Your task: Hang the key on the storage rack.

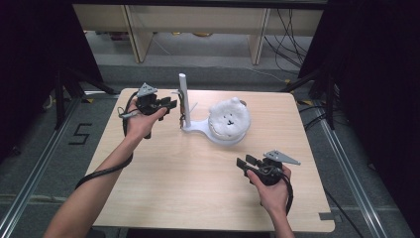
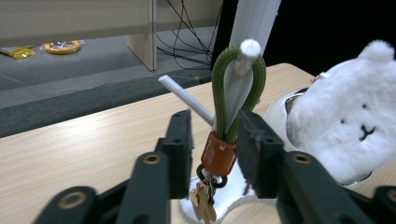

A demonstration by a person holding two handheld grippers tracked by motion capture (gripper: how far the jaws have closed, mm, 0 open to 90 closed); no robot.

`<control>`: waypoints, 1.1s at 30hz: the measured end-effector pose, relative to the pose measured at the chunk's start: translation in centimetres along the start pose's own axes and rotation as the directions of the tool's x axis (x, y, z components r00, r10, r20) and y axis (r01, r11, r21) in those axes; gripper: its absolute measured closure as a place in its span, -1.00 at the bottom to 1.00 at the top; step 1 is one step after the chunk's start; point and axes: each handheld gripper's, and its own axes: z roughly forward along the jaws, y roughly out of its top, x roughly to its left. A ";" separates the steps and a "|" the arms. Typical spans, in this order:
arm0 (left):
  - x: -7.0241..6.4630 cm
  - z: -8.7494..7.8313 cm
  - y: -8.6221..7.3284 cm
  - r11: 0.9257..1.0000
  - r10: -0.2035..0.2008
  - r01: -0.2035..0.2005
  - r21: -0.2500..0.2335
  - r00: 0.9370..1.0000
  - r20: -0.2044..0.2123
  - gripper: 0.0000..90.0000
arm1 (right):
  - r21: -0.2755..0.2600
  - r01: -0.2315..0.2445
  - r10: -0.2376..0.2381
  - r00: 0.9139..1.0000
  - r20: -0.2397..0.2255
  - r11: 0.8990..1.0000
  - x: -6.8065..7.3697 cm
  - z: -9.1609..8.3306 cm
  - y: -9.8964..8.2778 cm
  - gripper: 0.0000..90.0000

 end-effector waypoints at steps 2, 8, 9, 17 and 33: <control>0.0 -0.4 -0.1 1.000 0.010 -0.010 0.002 1.000 -0.002 0.28 | 0.010 -0.037 0.037 0.999 -0.002 0.999 0.3 -0.1 0.0 0.17; -0.1 -1.9 -0.9 0.999 0.036 -0.035 0.020 0.999 -0.008 -0.05 | -0.009 0.013 -0.013 1.000 0.020 1.000 -0.2 -0.3 0.1 0.15; -0.1 -2.1 -1.1 0.999 0.045 -0.045 0.020 0.999 -0.009 -0.09 | -0.011 0.010 -0.010 1.000 0.020 1.000 -0.3 -0.3 0.1 0.15; 0.0 -5.4 -3.4 0.998 0.055 -0.055 -0.002 0.998 -0.028 -0.19 | -0.010 -0.025 0.025 0.999 0.032 1.000 -0.6 -0.7 0.2 0.14; 0.0 -11.6 -12.6 0.999 0.034 -0.036 -0.014 0.991 -0.128 -0.18 | -0.008 -0.031 0.031 0.997 0.068 1.000 -1.9 -0.6 -0.4 0.10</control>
